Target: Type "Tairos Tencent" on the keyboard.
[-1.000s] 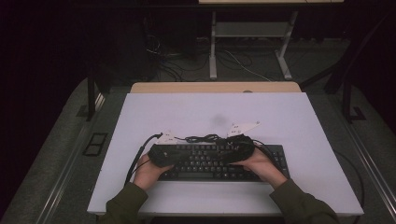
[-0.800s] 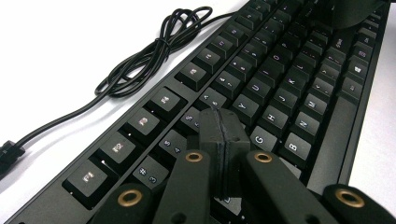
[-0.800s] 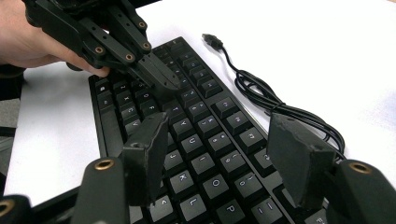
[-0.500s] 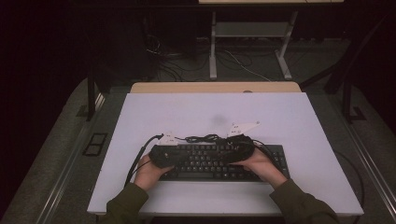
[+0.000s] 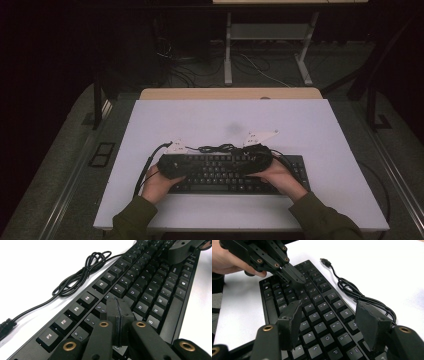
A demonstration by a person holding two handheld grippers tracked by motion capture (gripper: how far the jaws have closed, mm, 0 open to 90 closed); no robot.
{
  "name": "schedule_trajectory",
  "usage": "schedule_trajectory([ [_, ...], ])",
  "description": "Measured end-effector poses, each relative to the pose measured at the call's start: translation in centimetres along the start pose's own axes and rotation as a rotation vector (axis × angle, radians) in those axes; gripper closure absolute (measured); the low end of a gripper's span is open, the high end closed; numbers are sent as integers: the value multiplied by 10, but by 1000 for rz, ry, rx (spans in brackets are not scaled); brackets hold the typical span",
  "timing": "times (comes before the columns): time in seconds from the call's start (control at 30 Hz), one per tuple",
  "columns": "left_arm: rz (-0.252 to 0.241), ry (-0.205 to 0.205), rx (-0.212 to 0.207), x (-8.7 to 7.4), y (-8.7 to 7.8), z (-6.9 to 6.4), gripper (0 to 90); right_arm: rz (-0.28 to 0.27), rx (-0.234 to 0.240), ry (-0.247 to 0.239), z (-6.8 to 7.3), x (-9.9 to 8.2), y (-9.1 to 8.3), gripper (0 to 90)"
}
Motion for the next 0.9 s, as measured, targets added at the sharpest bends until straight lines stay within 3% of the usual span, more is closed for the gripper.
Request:
schedule_trajectory([
  [0.27,-20,-15,9,1,-4,0,823,-3,1,2,0,0,-1,378],
  [0.63,-27,-18,10,1,-8,-2,609,-10,0,11,-2,1,-4,399],
  [0.9,-42,-19,12,-1,-13,-1,395,-11,0,14,-2,0,-6,405],
])
Point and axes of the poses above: each handheld gripper's, and its own axes: y roughly forward along the jaws, x roughly out of its top, z roughly to its left, the point moved 6 cm from there along y, roughly forward along the jaws, and after that the axes turned 3 degrees about -y, right-handed, at the moved point
